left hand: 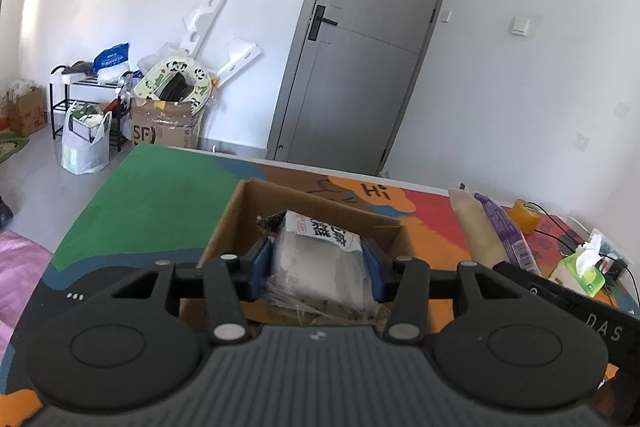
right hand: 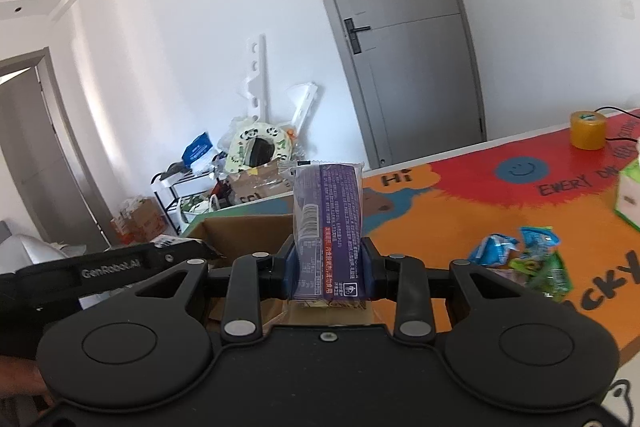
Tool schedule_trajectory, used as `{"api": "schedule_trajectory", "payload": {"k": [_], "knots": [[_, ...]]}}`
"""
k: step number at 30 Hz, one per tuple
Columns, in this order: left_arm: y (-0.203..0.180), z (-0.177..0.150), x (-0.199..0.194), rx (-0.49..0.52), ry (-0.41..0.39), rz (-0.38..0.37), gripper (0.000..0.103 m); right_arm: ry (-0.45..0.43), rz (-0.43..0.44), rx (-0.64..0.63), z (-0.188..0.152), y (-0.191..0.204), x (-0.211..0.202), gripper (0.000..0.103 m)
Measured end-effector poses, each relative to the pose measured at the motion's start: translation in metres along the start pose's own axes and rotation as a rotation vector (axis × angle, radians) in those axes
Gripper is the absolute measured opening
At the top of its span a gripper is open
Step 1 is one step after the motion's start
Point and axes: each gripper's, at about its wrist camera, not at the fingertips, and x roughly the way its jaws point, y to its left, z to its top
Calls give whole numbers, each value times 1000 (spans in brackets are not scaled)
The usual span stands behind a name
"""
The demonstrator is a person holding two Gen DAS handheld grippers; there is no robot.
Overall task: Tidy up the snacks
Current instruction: 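Carry the white package and purple bar over the cardboard box, then open both tools to drop the two snacks into the box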
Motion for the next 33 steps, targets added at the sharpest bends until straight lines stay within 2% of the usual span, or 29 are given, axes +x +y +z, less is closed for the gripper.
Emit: {"api": "schedule_trajectory", "payload": {"k": [6,9,13,17,20,21,27,29,33], "knots": [[11,0,8,-22,4,5,48,20,7,-18,-2,18,11,32],[7,4,7,1,-21,19,51,28,10,-17,-2,23,14,32],[14,7,1,-31,-25,4,51,42,17,-20,-2,30,19,32],[20,7,-9,-38,-31,11,56,54,35,-20,-3,39,25,32],[24,7,-12,-45,-29,16,61,70,65,-12,-4,44,28,38],[25,8,-13,-49,-27,21,63,72,75,-13,-5,45,27,44],[26,10,-15,-57,-29,31,72,54,33,27,-2,30,11,44],[22,9,-16,-51,-32,25,78,52,11,34,-3,23,6,44],[14,4,-17,-40,-28,31,81,46,-20,51,-6,12,-4,44]]}}
